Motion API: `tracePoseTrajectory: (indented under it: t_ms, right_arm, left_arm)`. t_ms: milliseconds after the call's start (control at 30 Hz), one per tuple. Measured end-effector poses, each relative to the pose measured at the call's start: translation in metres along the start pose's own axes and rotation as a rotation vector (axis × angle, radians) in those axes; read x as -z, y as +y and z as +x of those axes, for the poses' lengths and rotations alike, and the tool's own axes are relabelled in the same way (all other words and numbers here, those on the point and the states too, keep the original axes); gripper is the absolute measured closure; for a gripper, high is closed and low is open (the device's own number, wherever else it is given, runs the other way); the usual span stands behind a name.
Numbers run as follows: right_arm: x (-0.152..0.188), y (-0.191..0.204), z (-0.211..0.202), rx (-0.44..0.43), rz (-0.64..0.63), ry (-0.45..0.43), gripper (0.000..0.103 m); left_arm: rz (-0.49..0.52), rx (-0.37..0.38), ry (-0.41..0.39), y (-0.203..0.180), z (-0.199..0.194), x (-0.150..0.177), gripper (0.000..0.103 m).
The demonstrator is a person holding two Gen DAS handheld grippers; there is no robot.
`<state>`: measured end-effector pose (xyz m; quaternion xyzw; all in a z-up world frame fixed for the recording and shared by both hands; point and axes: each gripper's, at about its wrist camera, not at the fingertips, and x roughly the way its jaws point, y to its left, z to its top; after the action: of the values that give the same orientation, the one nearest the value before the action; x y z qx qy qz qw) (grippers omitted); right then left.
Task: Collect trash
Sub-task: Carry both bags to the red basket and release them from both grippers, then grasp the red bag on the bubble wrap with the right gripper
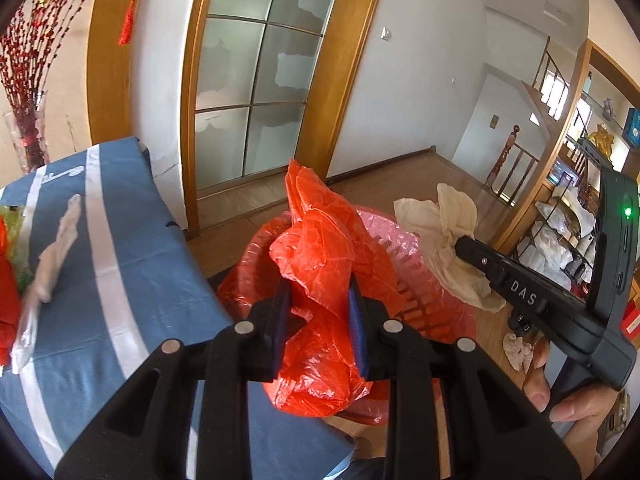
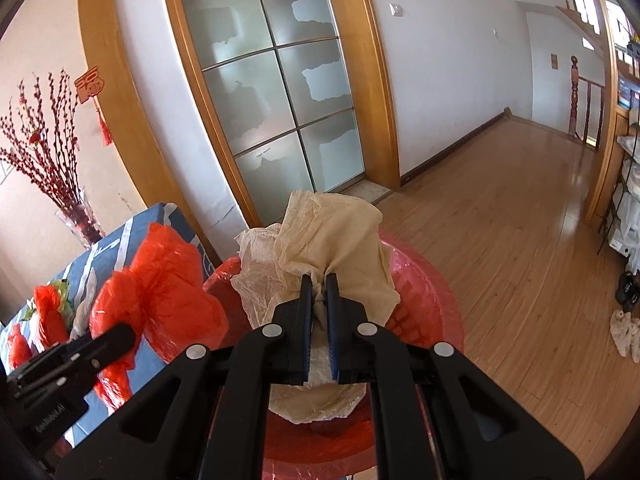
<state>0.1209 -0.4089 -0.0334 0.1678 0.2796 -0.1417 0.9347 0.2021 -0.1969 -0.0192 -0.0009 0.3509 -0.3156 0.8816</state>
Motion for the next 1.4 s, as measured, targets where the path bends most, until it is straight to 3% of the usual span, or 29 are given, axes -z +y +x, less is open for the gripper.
tracePoseTrajectory:
  t_ms: [233, 333, 400, 500, 800, 933, 1100, 1400]
  right_arm:
    - [-0.001, -0.011, 0.009, -0.004, 0.039, 0.012, 0.095]
    - [0.0, -0.015, 0.014, -0.016, 0.056, 0.027, 0.09]
    - [0.001, -0.019, 0.017, -0.023, 0.066, 0.041, 0.074]
    - [0.003, -0.023, 0.017, -0.02, 0.078, 0.041, 0.062]
    - [0.003, -0.01, 0.009, 0.02, 0.01, 0.02, 0.061]
    - [0.005, 0.013, 0.004, -0.004, -0.052, 0.01, 0.061]
    - [0.007, 0.059, 0.003, -0.099, -0.124, 0.032, 0.061]
    - [0.035, 0.201, 0.007, -0.345, -0.321, 0.11, 0.061]
  left_arm:
    - [0.0, 0.004, 0.032, -0.006, 0.023, -0.001, 0.072]
    - [-0.001, -0.005, 0.053, -0.009, 0.031, -0.001, 0.068]
    - [-0.002, -0.011, 0.059, -0.008, 0.034, 0.0, 0.064]
    - [-0.008, -0.03, 0.068, -0.005, 0.035, 0.002, 0.061]
    - [-0.039, -0.125, 0.012, 0.029, -0.007, 0.008, 0.054]
    - [-0.052, -0.21, -0.033, 0.054, -0.038, 0.013, 0.051]
    - [-0.096, -0.321, -0.068, 0.098, -0.084, 0.022, 0.048]
    - [-0.242, -0.566, -0.114, 0.208, -0.174, 0.049, 0.044]
